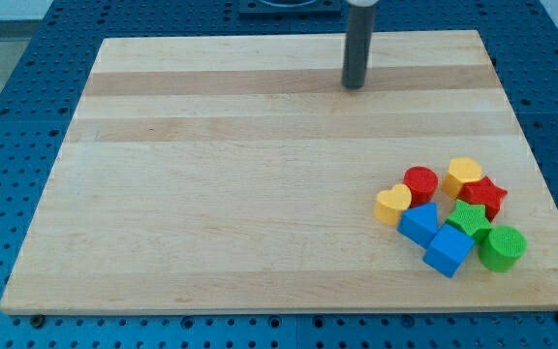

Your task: Move your arm towards center

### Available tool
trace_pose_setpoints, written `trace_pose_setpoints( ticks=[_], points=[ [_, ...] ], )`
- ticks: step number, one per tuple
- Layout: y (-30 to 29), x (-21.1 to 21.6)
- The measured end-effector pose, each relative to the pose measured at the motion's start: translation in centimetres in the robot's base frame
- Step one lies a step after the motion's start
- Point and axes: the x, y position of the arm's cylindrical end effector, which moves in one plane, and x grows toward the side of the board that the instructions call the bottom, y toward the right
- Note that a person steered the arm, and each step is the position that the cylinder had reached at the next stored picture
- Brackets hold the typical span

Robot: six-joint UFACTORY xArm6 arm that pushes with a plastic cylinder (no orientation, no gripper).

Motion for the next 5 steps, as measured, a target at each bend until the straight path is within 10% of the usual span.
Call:
trace_pose_setpoints(
  ticks=[5],
  points=[
    [18.3, 1.1]
  ],
)
